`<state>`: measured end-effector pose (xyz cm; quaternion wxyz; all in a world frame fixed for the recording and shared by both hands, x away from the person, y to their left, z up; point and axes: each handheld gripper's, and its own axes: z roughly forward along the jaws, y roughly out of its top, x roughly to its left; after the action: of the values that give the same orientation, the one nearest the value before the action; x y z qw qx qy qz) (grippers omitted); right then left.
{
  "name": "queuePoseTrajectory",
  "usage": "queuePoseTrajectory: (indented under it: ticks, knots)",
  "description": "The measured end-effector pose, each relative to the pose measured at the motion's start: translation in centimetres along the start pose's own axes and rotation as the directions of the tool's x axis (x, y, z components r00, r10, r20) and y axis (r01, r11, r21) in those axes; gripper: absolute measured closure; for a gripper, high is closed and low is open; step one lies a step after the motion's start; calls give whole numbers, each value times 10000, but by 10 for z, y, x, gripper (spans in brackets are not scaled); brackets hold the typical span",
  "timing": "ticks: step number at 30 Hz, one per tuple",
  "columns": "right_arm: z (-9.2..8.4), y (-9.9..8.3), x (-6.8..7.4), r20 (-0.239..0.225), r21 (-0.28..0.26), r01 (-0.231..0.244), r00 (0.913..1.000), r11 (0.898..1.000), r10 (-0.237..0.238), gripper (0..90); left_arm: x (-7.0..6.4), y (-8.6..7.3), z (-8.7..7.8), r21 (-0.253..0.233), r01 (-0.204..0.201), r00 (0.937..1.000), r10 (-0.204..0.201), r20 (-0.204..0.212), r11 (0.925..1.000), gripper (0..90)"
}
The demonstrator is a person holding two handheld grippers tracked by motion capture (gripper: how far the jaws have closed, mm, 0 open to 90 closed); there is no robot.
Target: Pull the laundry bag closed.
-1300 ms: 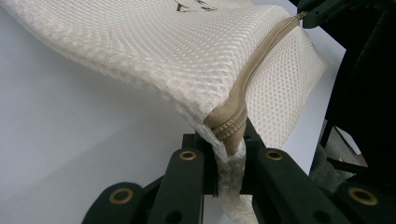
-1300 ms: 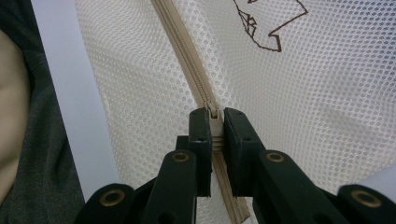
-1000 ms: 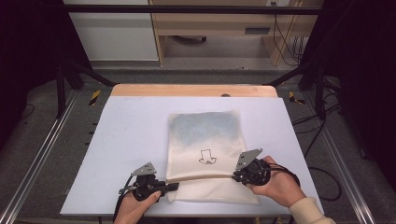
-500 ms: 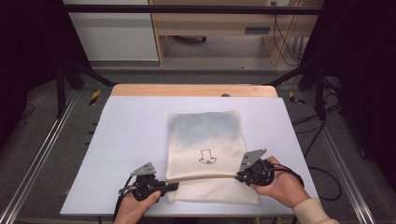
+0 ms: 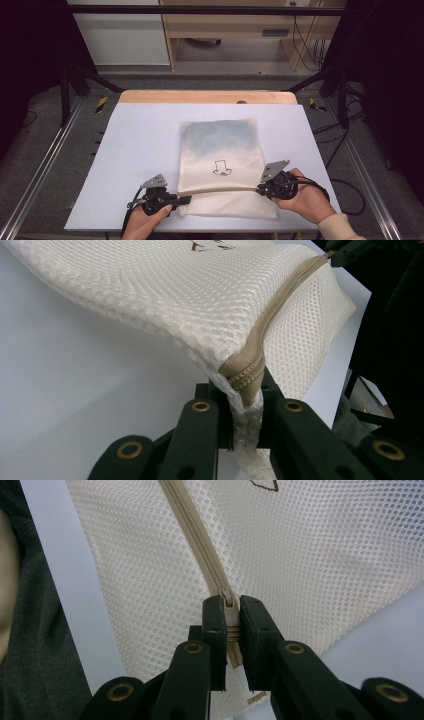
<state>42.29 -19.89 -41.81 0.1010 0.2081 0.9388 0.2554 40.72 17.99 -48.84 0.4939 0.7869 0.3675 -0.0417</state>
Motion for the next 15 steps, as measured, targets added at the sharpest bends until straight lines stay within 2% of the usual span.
queuePoseTrajectory:
  ticks: [15]
  knots:
    - [-4,-9,-2,36,26,-211,9998,9998,211,822,1,0,-1,-21,3,10000,-3,7,10000,838]
